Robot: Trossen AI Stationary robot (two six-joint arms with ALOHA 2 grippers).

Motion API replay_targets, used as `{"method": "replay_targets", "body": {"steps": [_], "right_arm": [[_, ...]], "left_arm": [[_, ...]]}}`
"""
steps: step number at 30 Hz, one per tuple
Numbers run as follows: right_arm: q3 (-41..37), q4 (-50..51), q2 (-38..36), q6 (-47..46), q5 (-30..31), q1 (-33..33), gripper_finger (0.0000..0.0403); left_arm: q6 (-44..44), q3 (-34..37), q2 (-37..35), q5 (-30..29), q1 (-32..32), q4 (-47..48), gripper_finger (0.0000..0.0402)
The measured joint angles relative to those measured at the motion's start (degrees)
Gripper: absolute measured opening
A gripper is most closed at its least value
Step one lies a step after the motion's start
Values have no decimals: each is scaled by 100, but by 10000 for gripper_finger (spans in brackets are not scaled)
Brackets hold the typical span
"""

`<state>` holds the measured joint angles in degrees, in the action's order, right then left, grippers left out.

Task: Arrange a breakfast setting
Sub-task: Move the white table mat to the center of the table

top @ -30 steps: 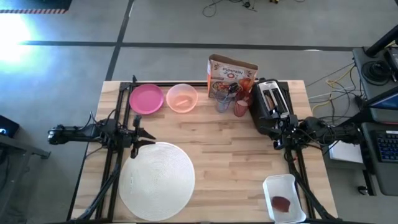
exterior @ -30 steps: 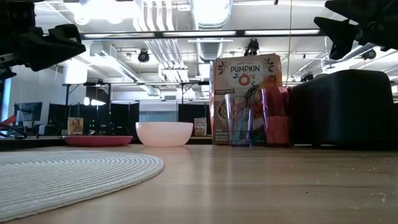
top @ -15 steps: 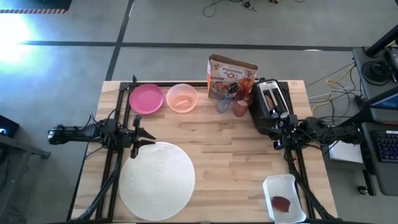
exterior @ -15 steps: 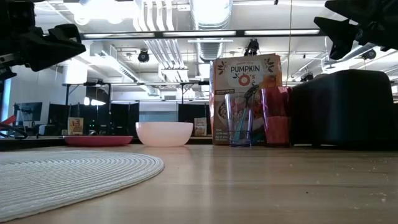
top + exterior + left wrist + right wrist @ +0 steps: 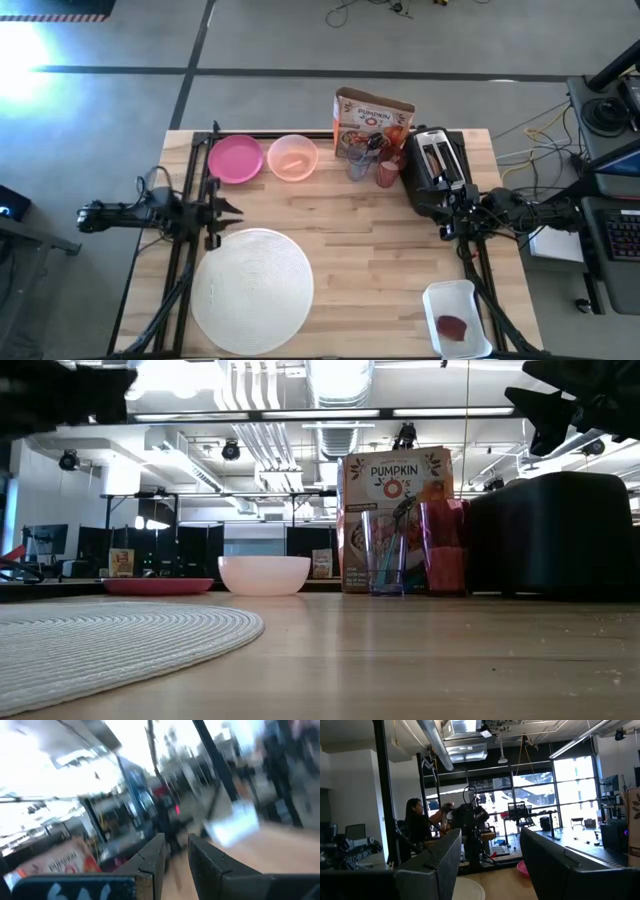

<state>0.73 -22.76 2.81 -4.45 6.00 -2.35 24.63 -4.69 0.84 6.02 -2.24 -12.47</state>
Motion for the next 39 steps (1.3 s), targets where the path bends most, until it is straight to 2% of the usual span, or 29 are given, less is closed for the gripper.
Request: {"method": "replay_targets", "body": {"steps": [3,6,8,39], "right_arm": [[-2,0,1,0,2,1,192],[0,0,2,0,2,2,192],[0,0,2,0,1,1,192],[0,0,1,0,1,0,192]], "left_arm": [[-257,0,0,-8,0,-777,66],[-279,-2,-2,211,0,-1106,66],[-276,-2,-2,359,-3,-1131,66],[-420,-2,-2,388,-4,-1309,66]]}}
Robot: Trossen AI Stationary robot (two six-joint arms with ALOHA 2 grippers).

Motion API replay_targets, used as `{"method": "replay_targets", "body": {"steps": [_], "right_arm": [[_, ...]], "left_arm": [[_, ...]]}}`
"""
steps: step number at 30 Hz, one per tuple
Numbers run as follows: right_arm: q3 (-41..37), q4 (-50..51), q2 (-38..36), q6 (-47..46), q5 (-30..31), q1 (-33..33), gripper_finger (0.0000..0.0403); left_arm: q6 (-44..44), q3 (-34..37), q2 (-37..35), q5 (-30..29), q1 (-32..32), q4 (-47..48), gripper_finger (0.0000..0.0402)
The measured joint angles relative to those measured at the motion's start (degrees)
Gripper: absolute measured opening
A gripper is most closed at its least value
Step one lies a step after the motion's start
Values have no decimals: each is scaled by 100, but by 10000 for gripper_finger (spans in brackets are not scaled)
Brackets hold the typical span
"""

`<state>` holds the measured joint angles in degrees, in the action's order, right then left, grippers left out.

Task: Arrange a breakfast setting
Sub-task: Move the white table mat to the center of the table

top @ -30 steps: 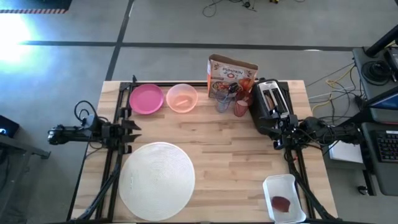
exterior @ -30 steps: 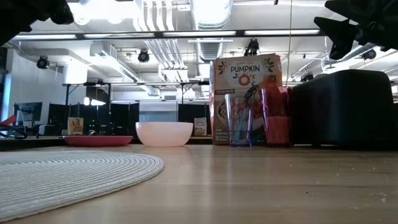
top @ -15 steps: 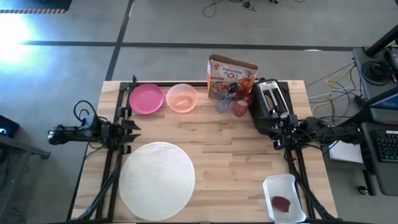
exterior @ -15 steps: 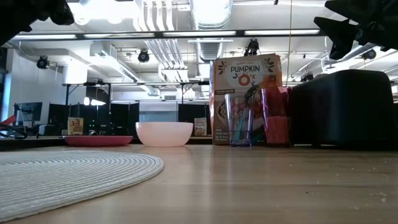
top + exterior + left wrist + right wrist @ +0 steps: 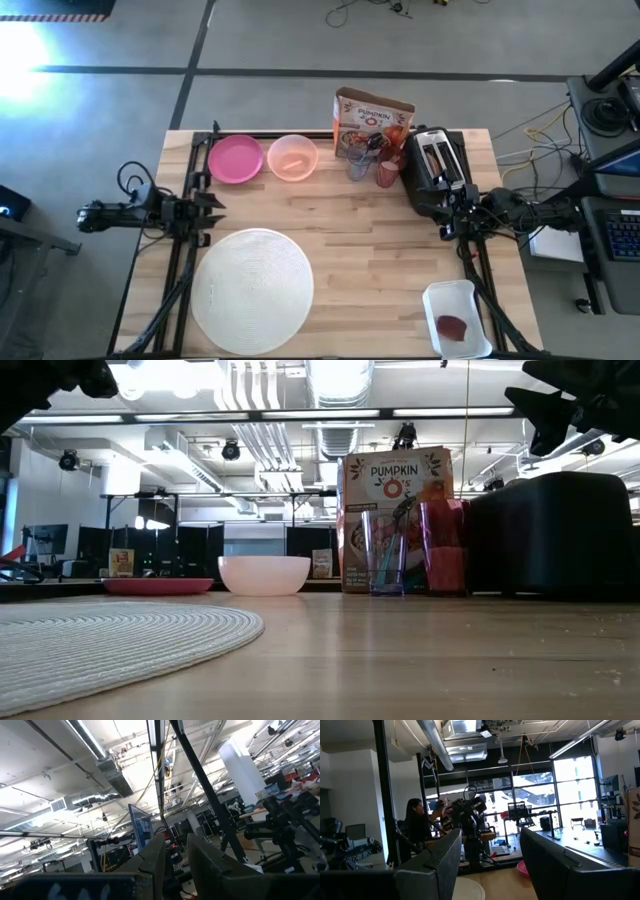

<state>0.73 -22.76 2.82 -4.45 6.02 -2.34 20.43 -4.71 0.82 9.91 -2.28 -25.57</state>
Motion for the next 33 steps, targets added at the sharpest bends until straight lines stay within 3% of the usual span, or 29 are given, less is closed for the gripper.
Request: {"method": "replay_targets", "body": {"steps": [6,10,14,21,28,33], "right_arm": [[0,0,1,0,0,0,192],[-2,0,1,0,1,2,192],[-2,0,-2,0,1,-1,192],[-1,-1,0,0,0,-1,192],[0,0,-1,0,1,0,192],[0,0,0,0,0,-1,192]], "left_arm": [[-673,0,0,-28,0,-37,66],[-1657,-95,61,-660,0,-36,66],[-1928,-397,357,-1181,0,376,66],[-2698,-976,1366,-1988,4,1330,66],[-4078,-1716,2659,-1982,-2,2468,66],[-4598,-2452,3718,-1842,-18,3574,66]]}}
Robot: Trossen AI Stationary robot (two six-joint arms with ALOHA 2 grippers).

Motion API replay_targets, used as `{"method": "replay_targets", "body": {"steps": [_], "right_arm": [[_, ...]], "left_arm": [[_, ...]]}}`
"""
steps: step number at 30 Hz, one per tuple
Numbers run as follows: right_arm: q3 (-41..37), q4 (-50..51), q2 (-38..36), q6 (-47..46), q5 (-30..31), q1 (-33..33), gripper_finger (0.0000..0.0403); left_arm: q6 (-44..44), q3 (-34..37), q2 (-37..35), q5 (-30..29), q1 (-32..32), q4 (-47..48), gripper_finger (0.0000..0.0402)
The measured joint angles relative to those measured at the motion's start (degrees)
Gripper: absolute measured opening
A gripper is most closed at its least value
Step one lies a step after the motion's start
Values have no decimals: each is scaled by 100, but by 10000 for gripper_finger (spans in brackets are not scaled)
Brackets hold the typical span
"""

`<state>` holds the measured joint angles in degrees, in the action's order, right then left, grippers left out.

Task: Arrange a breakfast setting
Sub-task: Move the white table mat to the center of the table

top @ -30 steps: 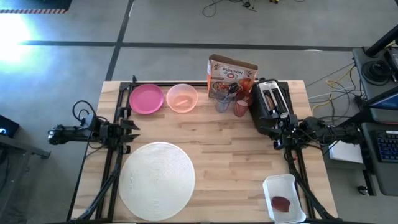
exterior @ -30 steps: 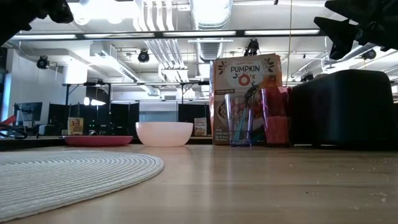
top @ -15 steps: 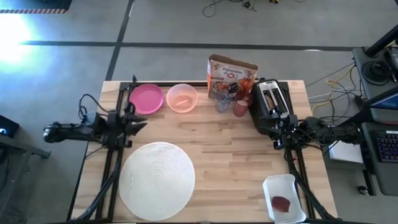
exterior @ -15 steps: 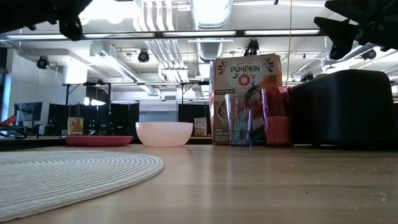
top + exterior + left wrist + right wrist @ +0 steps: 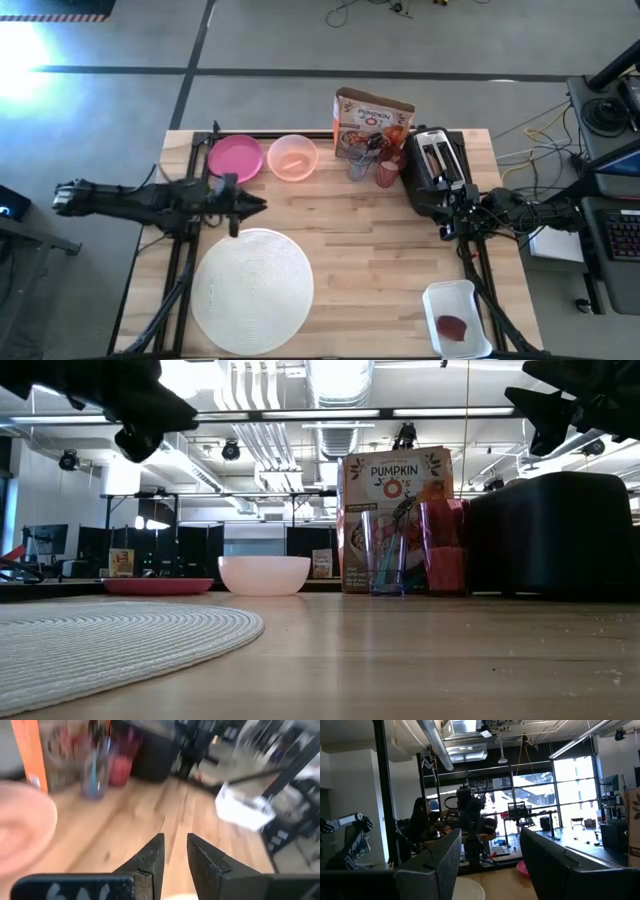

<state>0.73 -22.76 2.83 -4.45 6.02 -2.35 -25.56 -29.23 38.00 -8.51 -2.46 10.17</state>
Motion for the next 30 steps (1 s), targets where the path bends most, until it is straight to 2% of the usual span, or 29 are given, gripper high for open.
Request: {"method": "replay_targets", "body": {"steps": [7,10,15,18,30], "right_arm": [[-1,0,-2,0,-1,1,192],[-2,-2,-2,0,-2,2,192],[-1,0,0,0,-1,0,192],[0,0,0,0,-2,0,192],[0,0,0,0,-2,0,192]], "left_arm": [[-348,-700,1358,709,-215,541,66],[-528,-860,1791,622,-485,889,66],[-828,-1002,2461,574,-941,963,66],[-1080,-1128,2787,358,-1155,1187,66],[-1304,-1600,4253,506,-1930,1539,66]]}}
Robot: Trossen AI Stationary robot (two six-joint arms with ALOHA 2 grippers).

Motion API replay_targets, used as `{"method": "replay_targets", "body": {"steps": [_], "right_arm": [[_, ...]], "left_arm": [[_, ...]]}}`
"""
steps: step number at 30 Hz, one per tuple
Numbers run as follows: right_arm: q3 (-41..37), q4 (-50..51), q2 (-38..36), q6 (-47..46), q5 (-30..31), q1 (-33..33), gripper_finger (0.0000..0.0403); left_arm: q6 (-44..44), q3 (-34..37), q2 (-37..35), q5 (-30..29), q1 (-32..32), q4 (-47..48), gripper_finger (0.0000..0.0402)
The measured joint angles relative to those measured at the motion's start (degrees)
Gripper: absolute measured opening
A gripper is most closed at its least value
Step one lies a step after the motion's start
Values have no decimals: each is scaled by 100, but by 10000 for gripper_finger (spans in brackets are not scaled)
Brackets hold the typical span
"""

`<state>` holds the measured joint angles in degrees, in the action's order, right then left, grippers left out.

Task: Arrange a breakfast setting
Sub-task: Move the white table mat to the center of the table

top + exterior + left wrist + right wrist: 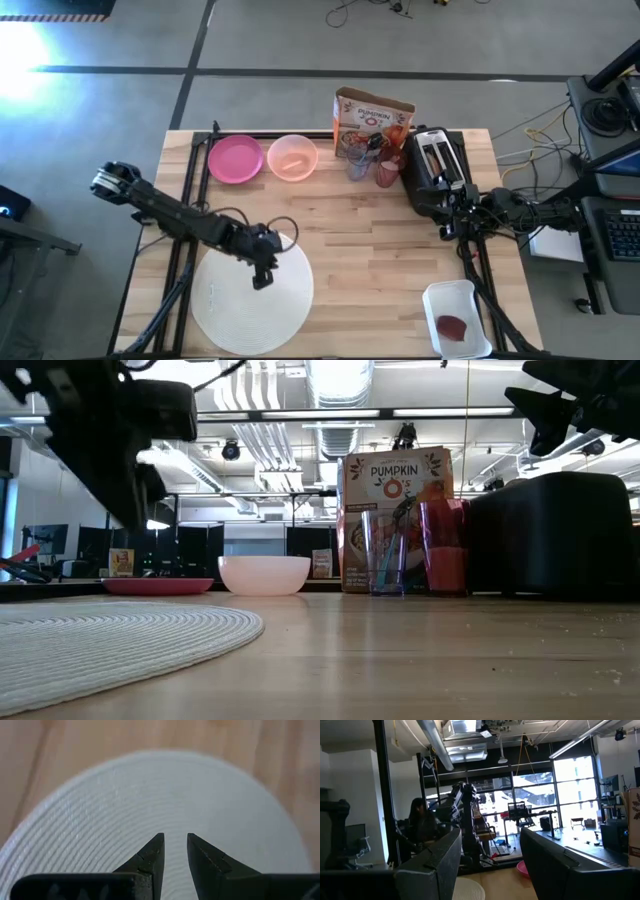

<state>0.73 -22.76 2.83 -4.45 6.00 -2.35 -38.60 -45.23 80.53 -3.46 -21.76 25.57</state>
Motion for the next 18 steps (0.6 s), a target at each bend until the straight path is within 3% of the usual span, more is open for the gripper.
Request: {"method": "replay_targets", "body": {"steps": [9,18], "right_arm": [[0,-2,0,0,1,1,192],[-1,0,-2,0,2,0,192]], "left_arm": [[-415,-483,703,563,-333,1067,66],[-1639,-367,702,597,-918,1114,66]]}}
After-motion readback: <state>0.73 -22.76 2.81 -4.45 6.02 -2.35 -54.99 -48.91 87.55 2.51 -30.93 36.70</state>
